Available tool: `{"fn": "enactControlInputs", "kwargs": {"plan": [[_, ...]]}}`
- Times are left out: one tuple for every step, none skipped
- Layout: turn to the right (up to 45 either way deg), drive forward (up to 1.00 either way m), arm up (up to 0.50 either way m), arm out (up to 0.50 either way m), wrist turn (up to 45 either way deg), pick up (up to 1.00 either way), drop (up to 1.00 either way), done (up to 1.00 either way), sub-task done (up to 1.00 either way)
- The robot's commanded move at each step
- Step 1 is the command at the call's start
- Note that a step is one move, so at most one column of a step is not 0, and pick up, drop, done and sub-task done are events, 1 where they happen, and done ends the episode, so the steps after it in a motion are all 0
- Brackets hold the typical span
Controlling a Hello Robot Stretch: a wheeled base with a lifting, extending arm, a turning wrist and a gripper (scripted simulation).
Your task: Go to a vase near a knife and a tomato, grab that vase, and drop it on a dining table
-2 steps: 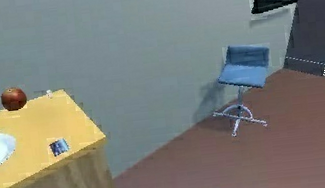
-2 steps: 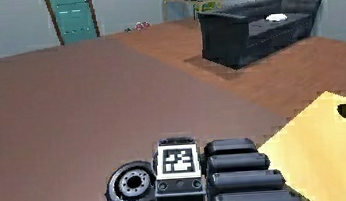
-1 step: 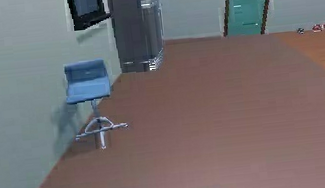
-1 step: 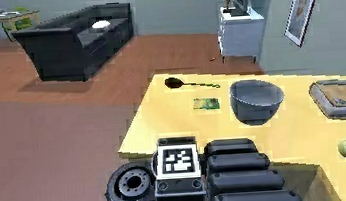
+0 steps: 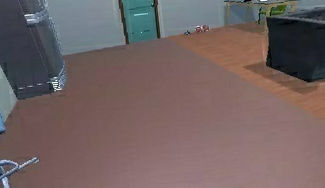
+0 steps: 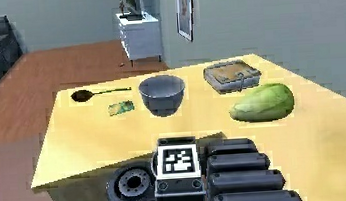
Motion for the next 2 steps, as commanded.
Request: {"fn": "enactControlInputs", "kwargs": {"plan": [[3.0,0.0,0.0,0.0,0.0,0.0,0.0,0.0,0.0],[0.0,0.7,0.0,0.0,0.0,0.0,0.0,0.0,0.0]]}}
